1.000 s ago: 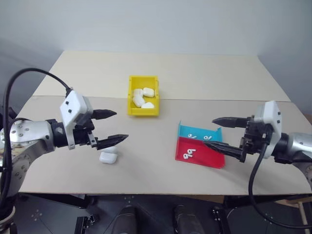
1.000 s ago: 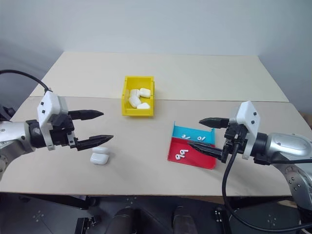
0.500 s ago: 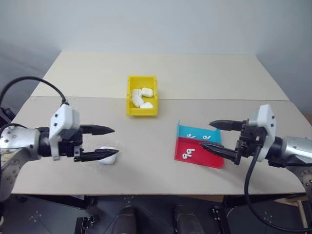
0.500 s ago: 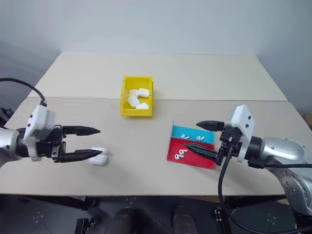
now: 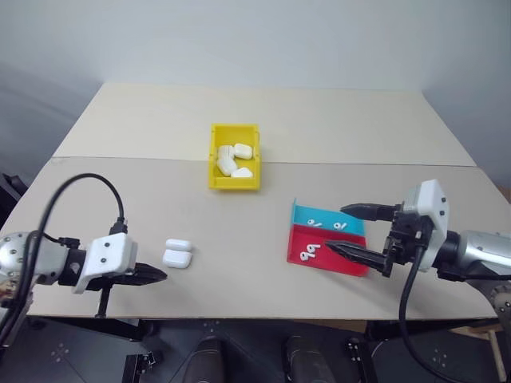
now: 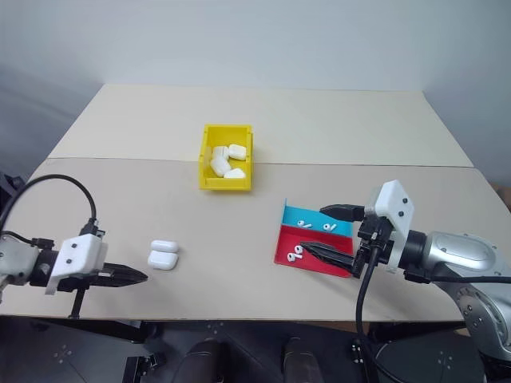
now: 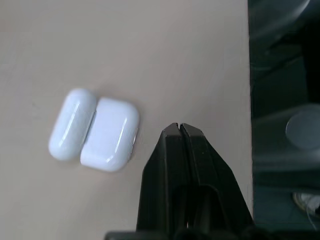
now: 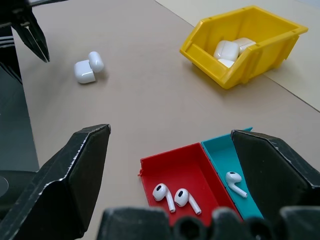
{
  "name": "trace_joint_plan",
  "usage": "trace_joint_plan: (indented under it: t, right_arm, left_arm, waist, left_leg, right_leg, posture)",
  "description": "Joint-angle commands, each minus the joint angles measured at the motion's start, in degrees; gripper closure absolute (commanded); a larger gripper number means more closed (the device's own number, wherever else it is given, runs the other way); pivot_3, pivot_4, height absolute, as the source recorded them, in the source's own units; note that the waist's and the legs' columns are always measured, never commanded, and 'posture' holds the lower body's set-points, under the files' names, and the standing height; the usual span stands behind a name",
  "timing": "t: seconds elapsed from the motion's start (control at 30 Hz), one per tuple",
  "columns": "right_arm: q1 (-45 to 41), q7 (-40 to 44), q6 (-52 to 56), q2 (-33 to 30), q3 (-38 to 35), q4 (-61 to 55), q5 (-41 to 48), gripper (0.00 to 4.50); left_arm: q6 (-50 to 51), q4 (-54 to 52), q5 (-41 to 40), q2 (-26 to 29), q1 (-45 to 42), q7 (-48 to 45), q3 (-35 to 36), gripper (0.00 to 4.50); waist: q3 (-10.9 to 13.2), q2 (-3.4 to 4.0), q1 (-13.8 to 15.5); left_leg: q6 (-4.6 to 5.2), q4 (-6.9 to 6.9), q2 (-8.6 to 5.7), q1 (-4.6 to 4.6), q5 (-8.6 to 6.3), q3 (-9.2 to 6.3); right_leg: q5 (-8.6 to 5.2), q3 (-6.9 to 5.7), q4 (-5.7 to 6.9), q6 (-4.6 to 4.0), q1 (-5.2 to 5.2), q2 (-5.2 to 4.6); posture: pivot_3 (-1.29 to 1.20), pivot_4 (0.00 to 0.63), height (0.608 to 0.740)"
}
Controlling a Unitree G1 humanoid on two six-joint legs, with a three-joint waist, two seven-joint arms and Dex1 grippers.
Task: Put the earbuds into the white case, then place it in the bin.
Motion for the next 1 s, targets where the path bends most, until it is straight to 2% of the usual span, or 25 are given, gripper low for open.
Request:
trace_joint_plan:
  t: [0.03, 0.3, 0.77, 1.0]
  right_arm:
    - [-0.2, 0.2, -0.7, -1.1, -2.5, -1.6, 0.6, 0.00]
    - [-0.2, 0.1, -0.3, -1.7, -3.6, -1.8, 1.3, 0.00]
    - [1.3, -0.4, -0.3, -1.3, -4.6, -3.3, 1.9, 0.00]
    - [2.1, -0.4, -0.3, -1.3, -5.1, -4.1, 2.4, 0.00]
  left_arm:
    - [-3.4, 2.4, 4.3, -0.5, -3.1, 1.3, -3.8, 4.47]
    - [-8.3, 10.8, 11.0, -3.2, -9.2, 4.6, -9.8, 4.47]
    - [-6.2, 16.6, 15.5, -9.1, -20.9, 11.2, -13.1, 4.47]
    - [-9.8, 17.1, 13.8, -4.8, -20.9, 6.4, -11.7, 4.47]
  waist:
    - [0.0, 0.00, 0.0]
    - [0.0, 0.00, 0.0]
    - [0.0, -0.03, 0.6]
    - [0.0, -0.04, 0.4]
  left_leg:
    - [0.00, 0.00, 0.00, 0.00, 0.00, 0.00]
    - [0.01, 0.00, 0.01, -0.01, 0.00, 0.01]
    - [0.01, 0.06, 0.00, -0.02, 0.00, 0.00]
    - [0.01, 0.04, 0.02, -0.03, 0.00, 0.00]
  right_leg:
    - [0.00, 0.00, 0.00, 0.00, 0.01, 0.00]
    - [0.00, 0.01, 0.01, 0.01, 0.00, 0.01]
    - [0.03, 0.01, 0.04, 0.05, 0.03, 0.02]
    - [0.03, 0.01, 0.03, 0.04, 0.00, 0.03]
  posture:
    - [0.00, 0.150, 0.740]
    - [0.00, 0.150, 0.740]
    - [0.00, 0.150, 0.740]
    - [0.00, 0.150, 0.740]
